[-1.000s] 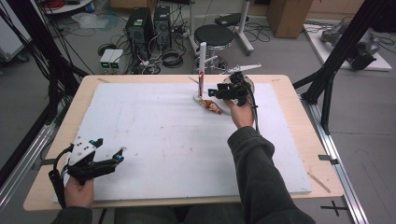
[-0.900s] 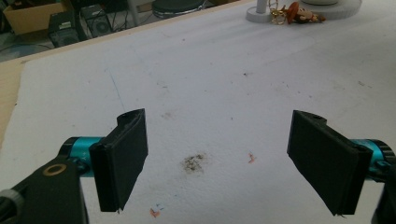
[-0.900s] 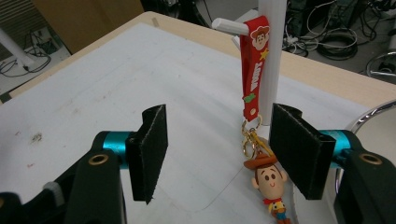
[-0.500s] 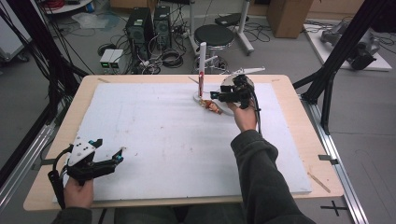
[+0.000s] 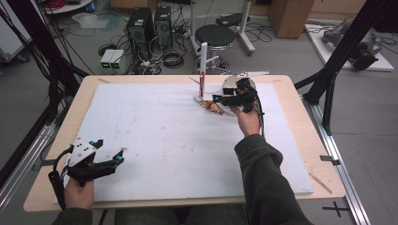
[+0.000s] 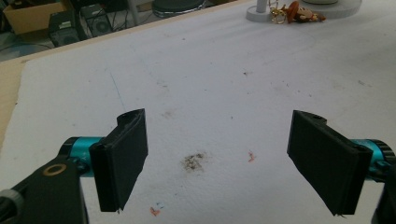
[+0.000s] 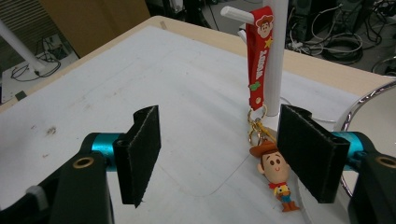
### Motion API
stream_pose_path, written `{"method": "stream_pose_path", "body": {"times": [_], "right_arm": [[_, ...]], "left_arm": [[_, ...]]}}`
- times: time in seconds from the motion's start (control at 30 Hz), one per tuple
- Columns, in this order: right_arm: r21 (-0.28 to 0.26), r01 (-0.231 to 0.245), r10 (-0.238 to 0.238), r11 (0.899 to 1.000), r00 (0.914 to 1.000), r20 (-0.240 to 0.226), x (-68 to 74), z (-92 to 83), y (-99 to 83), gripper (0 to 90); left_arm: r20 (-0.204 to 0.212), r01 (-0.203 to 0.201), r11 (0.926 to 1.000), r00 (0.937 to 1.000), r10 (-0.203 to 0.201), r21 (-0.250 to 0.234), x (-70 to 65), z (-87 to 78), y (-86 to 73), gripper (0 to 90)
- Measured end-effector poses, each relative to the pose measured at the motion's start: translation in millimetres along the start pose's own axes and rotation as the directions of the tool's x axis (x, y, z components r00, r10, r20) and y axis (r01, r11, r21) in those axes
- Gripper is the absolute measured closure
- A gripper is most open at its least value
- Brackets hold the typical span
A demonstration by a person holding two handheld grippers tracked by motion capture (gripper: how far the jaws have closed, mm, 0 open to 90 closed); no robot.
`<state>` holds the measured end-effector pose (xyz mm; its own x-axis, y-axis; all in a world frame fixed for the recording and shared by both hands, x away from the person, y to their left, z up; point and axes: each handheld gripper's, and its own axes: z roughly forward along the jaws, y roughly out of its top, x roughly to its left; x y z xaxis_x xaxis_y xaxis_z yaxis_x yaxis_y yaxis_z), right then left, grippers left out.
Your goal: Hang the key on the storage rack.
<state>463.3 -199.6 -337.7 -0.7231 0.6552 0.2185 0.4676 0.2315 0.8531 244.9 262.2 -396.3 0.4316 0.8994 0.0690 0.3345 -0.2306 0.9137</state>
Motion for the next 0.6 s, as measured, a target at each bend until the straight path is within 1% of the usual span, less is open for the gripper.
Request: {"method": "stream_pose_path", "body": {"times": [0.33, 0.43, 0.53, 0.6], "right_arm": [[-0.018, 0.014, -0.014, 1.0, 0.9998, -0.013, 5.7, -7.1, -0.5, 28.4], [-0.01, 0.01, -0.01, 1.0, 0.9999, -0.014, 7.2, -8.0, -3.2, 27.8], [-0.02, 0.014, -0.015, 1.0, 0.9998, -0.016, 7.2, -9.4, -5.8, 27.6], [-0.007, 0.01, -0.01, 1.0, 0.9997, -0.021, 7.0, -10.1, -6.7, 26.0]], "left_arm": [[-0.001, -0.002, 1.0, 1.0, 0.002, 0.001, 0.3, -0.2, 0.0, 20.8], [-0.002, -0.002, 1.0, 1.0, 0.002, 0.0, -0.1, -0.1, 0.0, 20.8], [-0.003, 0.0, 1.0, 1.0, 0.0, -0.001, -0.6, 0.1, -0.1, 20.7], [-0.002, 0.001, 1.0, 1.0, -0.001, -0.001, -0.5, 0.0, -0.1, 20.7]]}}
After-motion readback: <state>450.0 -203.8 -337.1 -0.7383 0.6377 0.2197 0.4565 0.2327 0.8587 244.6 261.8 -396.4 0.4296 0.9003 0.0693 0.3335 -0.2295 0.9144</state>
